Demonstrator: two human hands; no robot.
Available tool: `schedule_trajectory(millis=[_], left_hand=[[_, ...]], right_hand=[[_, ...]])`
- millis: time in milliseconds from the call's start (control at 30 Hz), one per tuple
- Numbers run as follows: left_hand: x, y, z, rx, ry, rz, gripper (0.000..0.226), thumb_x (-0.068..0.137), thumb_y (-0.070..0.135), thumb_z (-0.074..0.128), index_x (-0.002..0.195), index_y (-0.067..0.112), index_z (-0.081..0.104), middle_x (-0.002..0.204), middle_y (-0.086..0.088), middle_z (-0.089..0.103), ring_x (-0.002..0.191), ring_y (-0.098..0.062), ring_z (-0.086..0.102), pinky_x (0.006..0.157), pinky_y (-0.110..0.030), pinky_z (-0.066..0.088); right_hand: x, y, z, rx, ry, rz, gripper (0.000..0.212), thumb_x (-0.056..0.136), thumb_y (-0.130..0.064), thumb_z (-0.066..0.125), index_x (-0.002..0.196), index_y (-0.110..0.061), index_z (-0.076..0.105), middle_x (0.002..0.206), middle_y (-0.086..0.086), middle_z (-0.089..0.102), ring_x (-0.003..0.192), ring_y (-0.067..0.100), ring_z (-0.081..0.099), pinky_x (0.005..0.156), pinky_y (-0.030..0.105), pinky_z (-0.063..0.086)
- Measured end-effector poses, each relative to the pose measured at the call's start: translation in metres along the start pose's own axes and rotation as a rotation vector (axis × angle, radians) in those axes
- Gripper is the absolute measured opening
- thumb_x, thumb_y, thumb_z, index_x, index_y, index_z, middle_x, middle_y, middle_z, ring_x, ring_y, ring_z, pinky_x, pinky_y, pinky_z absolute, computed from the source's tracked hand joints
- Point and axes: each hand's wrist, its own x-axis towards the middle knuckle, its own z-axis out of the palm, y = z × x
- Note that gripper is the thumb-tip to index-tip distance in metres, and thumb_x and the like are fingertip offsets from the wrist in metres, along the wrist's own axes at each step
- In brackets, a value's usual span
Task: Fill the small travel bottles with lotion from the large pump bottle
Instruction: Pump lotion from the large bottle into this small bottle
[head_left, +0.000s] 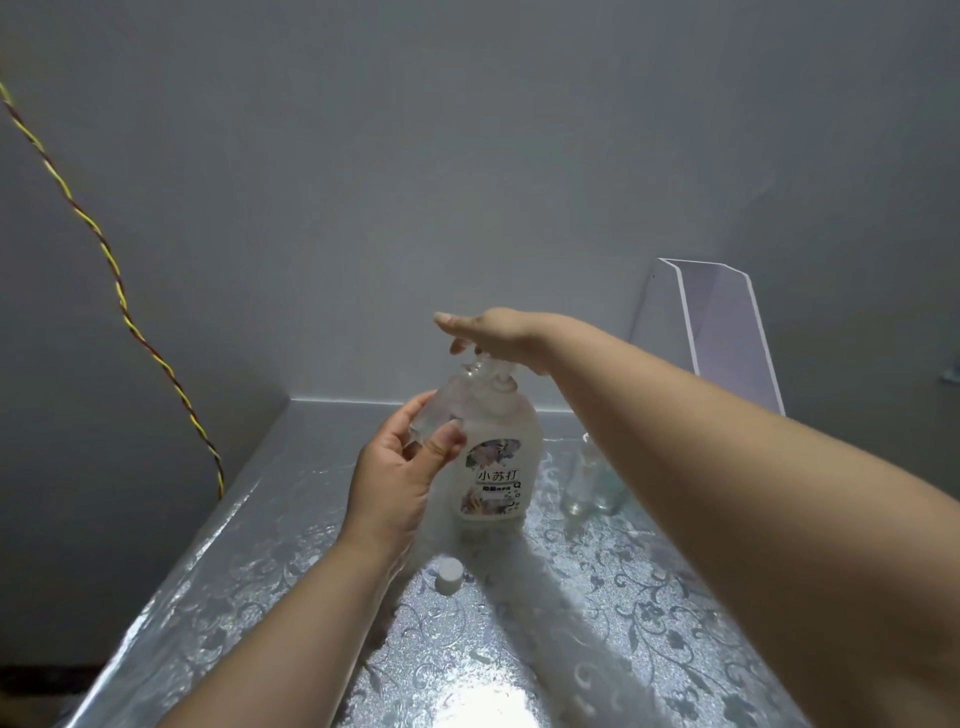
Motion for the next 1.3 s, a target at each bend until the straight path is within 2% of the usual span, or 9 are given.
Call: schedule_trajectory(millis=[133,300,400,500,700,933,1200,1300], left_hand=[[0.002,0.001,0.001,-0.011,-0.003,-0.004,0.057,0.06,0.036,0.077,0.115,0.028,0.063,0.085,0.003,0.076,0.085,-0.018,0.069,0.09,-0.034,0.051],[-0.001,-0.008,-0.002,-0.009,0.005,-0.038,0.054,0.067,0.031,0.074,0.119,0.028,0.06,0.088,0.001,0.077,0.08,-0.014,0.07,0.072,-0.02,0.055],[-0.002,-0.01,-0.004,0.009,0.008,-0.046,0.053,0.068,0.031,0.074,0.119,0.032,0.06,0.087,-0.002,0.076,0.075,-0.012,0.07,0.069,-0.02,0.055],[-0.002,-0.01,-0.003,-0.004,0.004,-0.033,0.047,0.069,0.029,0.073,0.114,0.033,0.061,0.077,-0.003,0.074,0.071,-0.011,0.068,0.066,-0.019,0.055],[0.0,-0.002,-0.001,-0.017,-0.014,-0.003,0.049,0.07,0.029,0.073,0.117,0.029,0.06,0.072,-0.003,0.072,0.069,-0.01,0.066,0.068,-0.019,0.055],[-0.001,-0.008,0.0,-0.018,-0.006,-0.025,0.049,0.069,0.03,0.072,0.117,0.03,0.06,0.073,-0.002,0.072,0.069,-0.009,0.066,0.066,-0.018,0.054],[-0.003,-0.008,-0.001,-0.018,-0.016,-0.041,0.049,0.07,0.029,0.072,0.117,0.032,0.058,0.075,-0.002,0.073,0.069,-0.009,0.068,0.067,-0.017,0.054],[-0.003,-0.006,0.0,-0.048,-0.016,-0.05,0.052,0.069,0.029,0.072,0.12,0.029,0.059,0.074,-0.001,0.073,0.069,-0.008,0.067,0.068,-0.018,0.055]], right_hand=[[0.004,0.001,0.001,-0.013,0.02,0.001,0.061,0.1,-0.05,0.03,0.135,-0.003,0.05,0.144,0.013,0.042,0.135,0.026,0.038,0.101,0.033,0.03],[0.012,0.004,0.013,0.029,0.009,0.017,0.061,0.099,-0.049,0.033,0.134,-0.003,0.051,0.146,0.012,0.041,0.137,0.028,0.036,0.11,0.039,0.027],[0.013,0.008,0.016,0.081,0.005,0.038,0.064,0.098,-0.053,0.033,0.135,-0.003,0.051,0.148,0.012,0.039,0.139,0.03,0.033,0.11,0.043,0.027],[0.011,0.007,0.015,0.098,0.015,0.018,0.064,0.098,-0.052,0.032,0.137,-0.003,0.047,0.147,0.011,0.041,0.139,0.027,0.033,0.11,0.04,0.028],[0.008,0.0,0.0,0.043,0.009,-0.003,0.07,0.097,-0.058,0.025,0.137,-0.004,0.049,0.147,0.014,0.039,0.138,0.026,0.035,0.112,0.038,0.025],[0.015,0.006,0.009,0.036,0.017,0.004,0.064,0.097,-0.055,0.032,0.133,-0.006,0.054,0.145,0.013,0.043,0.137,0.026,0.036,0.109,0.037,0.028],[0.013,0.007,0.014,0.087,0.036,-0.001,0.065,0.098,-0.053,0.033,0.134,-0.002,0.05,0.144,0.011,0.044,0.136,0.027,0.038,0.106,0.038,0.031],[0.011,0.008,0.01,0.155,0.102,-0.032,0.067,0.097,-0.055,0.032,0.135,-0.002,0.049,0.14,0.01,0.048,0.131,0.024,0.043,0.106,0.036,0.032]])
